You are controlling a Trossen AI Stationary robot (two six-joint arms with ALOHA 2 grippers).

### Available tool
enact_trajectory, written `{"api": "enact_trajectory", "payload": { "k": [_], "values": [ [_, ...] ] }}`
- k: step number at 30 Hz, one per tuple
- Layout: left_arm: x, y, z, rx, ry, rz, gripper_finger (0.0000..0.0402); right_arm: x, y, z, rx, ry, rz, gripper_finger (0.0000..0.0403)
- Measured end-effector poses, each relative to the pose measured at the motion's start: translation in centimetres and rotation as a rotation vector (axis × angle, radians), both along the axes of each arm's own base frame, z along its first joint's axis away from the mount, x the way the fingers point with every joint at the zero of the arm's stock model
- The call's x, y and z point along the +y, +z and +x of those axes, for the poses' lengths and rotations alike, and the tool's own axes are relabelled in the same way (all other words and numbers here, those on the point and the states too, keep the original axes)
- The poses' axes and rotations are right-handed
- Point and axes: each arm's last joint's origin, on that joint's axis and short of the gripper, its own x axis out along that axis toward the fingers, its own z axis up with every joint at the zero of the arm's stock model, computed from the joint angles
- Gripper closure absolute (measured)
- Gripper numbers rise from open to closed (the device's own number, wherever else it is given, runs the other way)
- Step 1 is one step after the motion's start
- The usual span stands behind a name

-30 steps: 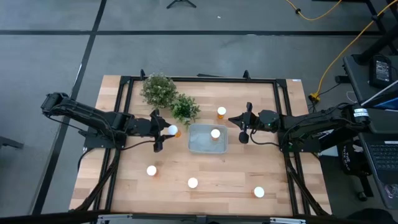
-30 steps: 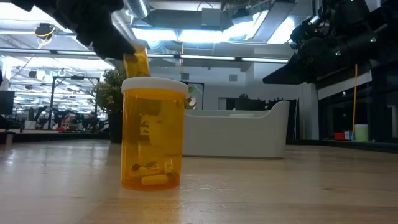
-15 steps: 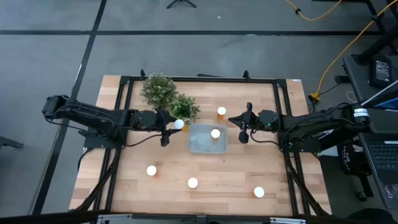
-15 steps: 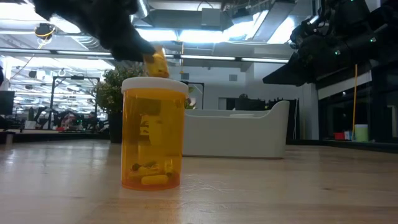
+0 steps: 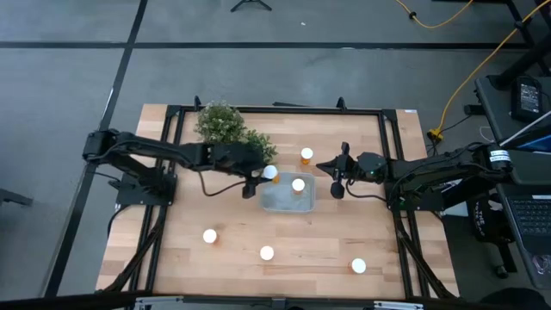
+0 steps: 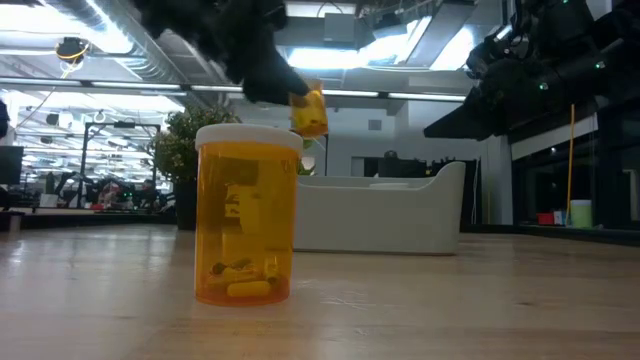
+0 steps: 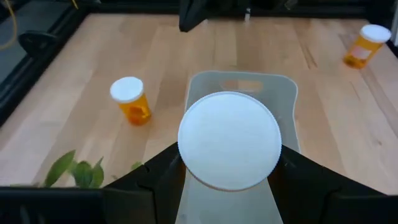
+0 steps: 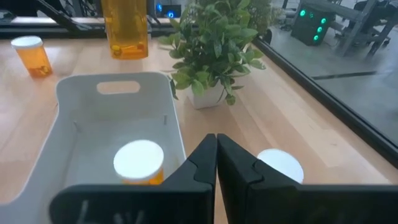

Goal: Pick and place pill bottles into a basket
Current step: Put the orange pill bottle into the grey bin

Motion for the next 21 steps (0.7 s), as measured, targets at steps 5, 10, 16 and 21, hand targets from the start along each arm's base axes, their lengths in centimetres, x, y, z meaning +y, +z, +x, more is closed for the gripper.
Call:
{"api": "enact_trajectory", "payload": {
  "k": [5, 10, 16, 21],
  "values": [
    [0.6, 0.6, 1.9, 0.048, -0.015, -0.011, 0.0201, 0.0, -0.3, -0.1, 0.038, -0.001, 0.004, 0.0386],
    [0.7, 0.2, 3.2, 0.082, -0.044, 0.026, 0.0201, 0.0, -0.4, -0.1, 0.047, -0.001, 0.007, 0.0386],
    [0.7, -1.0, 3.7, 0.123, -0.066, 0.052, 0.0201, 0.0, -0.4, -0.1, 0.044, -0.006, 0.019, 0.0386],
    [0.7, -1.0, 3.8, 0.119, -0.083, 0.028, 0.0201, 0.0, -0.4, -0.1, 0.04, -0.009, 0.029, 0.0386]
  ]
}}
